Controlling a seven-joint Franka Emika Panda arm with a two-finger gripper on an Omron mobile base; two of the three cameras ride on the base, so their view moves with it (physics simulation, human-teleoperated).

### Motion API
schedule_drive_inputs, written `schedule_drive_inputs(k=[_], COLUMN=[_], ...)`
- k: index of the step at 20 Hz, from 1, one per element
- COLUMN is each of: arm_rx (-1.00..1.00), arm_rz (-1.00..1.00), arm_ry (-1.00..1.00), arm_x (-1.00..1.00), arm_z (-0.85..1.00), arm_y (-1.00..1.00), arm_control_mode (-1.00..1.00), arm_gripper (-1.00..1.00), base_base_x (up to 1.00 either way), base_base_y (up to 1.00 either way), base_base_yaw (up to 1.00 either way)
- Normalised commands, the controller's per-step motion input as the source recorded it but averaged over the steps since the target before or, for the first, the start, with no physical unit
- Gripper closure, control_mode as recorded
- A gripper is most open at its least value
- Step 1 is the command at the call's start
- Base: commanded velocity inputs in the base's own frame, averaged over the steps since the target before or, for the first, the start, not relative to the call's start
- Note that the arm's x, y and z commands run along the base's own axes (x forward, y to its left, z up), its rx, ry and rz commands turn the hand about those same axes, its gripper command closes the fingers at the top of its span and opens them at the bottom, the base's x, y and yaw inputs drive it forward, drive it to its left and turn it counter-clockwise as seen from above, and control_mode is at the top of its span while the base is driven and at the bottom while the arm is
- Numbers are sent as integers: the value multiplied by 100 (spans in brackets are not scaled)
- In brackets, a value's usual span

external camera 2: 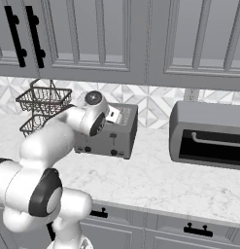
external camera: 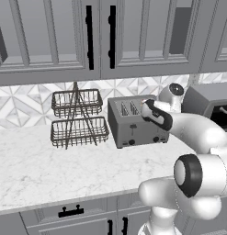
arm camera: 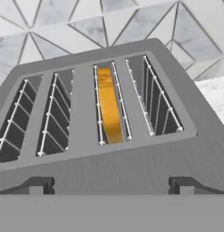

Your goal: Start the toaster. Once the lever pops up, take the bread to the plate on the dining counter.

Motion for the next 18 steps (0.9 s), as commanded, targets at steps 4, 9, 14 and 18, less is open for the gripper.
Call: schedule_drive_inputs(k=[4, 9, 14, 18], arm_rx=[0, 0, 0, 0], arm_rz=[0, 0, 0, 0], arm_ry=[0, 1, 2, 0], arm_x=[51, 50, 41, 40], arm_z=[-11, -15, -22, -16], arm_y=[-8, -3, 0, 0], arm_control_mode=[-100, -100, -100, -100], arm_gripper=[-100, -100, -100, -100], base_base_x=[0, 0, 0, 0], base_base_y=[0, 0, 0, 0], base_base_yaw=[0, 0, 0, 0])
